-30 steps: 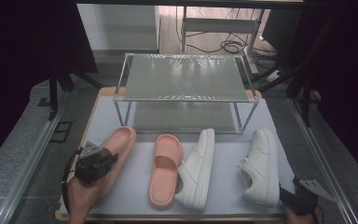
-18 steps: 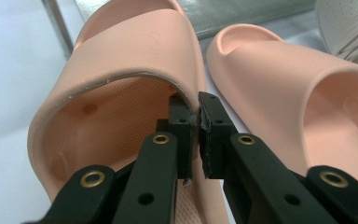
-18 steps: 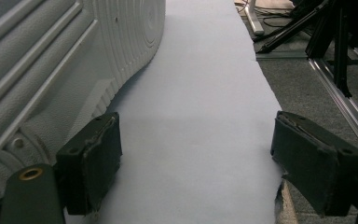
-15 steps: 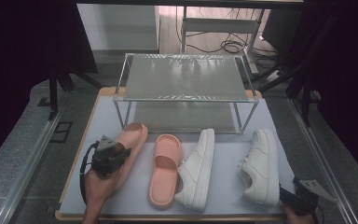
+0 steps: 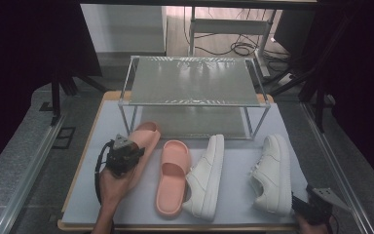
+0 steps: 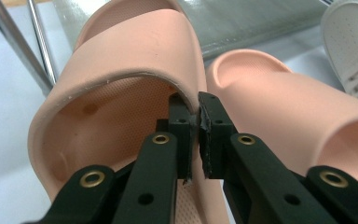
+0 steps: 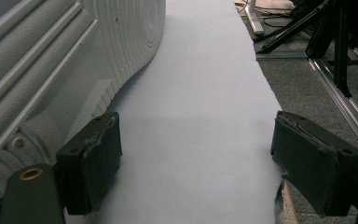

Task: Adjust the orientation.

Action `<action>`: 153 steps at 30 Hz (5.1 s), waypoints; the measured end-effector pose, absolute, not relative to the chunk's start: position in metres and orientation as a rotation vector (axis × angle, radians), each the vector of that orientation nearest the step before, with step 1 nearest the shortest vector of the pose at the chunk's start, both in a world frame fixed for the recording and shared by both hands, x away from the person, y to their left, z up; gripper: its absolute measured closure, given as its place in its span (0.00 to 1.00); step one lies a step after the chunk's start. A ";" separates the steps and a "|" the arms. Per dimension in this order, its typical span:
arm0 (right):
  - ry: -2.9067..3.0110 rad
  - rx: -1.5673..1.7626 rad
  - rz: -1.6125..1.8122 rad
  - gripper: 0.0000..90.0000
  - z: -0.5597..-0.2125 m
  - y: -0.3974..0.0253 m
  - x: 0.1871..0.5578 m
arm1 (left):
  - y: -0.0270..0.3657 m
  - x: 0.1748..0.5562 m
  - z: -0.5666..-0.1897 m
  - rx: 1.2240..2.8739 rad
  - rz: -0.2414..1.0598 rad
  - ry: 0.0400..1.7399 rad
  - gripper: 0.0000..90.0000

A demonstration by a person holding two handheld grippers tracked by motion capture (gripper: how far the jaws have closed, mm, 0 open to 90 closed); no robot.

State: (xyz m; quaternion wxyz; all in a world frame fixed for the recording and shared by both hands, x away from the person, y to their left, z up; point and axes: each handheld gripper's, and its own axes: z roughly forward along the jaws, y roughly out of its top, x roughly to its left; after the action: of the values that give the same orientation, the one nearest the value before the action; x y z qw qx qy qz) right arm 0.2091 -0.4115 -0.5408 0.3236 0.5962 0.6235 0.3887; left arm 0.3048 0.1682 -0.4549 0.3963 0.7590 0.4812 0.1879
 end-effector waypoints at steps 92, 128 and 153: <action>1.640 1.556 1.019 0.18 -0.541 -0.412 0.209 | 0.170 0.345 -0.461 1.906 0.390 1.311 0.48; 1.638 1.558 1.019 0.18 -0.541 -0.411 0.208 | 0.185 0.286 -0.502 1.942 0.436 1.258 0.99; 1.638 1.558 1.020 0.18 -0.541 -0.411 0.208 | 0.170 0.335 -0.510 1.887 0.399 1.279 0.99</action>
State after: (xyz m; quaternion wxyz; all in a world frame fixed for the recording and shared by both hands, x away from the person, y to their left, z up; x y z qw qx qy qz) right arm 0.2084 -0.4114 -0.5412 0.3248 0.5942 0.6246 0.3890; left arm 0.3349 0.1698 -0.5102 0.4020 0.7466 0.5060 0.1580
